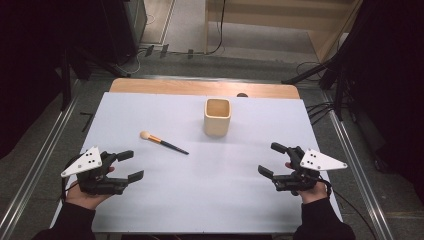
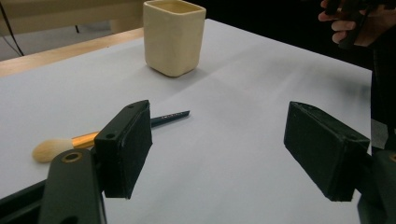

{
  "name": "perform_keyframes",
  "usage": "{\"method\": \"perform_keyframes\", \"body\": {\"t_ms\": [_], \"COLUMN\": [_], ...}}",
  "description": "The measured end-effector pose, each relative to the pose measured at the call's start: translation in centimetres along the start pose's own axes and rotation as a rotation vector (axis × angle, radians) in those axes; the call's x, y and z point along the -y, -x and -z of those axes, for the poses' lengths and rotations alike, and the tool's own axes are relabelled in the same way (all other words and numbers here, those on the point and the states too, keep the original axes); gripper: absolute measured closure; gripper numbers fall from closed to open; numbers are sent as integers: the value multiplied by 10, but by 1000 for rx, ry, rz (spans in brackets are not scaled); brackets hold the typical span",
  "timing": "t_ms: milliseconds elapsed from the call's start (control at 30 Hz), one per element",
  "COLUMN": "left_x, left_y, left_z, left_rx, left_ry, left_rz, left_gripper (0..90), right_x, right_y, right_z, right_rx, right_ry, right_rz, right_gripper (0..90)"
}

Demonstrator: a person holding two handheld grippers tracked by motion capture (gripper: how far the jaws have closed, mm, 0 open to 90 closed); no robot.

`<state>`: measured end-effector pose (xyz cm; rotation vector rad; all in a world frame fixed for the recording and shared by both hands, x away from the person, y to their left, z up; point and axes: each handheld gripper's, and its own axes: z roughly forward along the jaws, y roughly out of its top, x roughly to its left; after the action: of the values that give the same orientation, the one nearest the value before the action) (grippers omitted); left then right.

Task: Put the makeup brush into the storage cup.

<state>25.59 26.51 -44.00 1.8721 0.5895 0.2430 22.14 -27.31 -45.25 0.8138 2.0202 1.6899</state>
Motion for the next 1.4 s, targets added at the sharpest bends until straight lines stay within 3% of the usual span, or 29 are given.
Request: {"method": "perform_keyframes", "body": {"t_ms": [300, 1400], "left_x": [1, -1], "left_y": [-3, -3], "left_z": [2, 2], "left_rx": [1, -4], "left_ry": [12, 10], "left_rz": [20, 14], "left_gripper": [234, 218], "right_x": [0, -1], "right_y": [0, -1], "right_z": [0, 1], "right_rx": [-7, 2], "right_ry": [-3, 6], "right_rz": [-11, -6], "right_gripper": [147, 147]}}
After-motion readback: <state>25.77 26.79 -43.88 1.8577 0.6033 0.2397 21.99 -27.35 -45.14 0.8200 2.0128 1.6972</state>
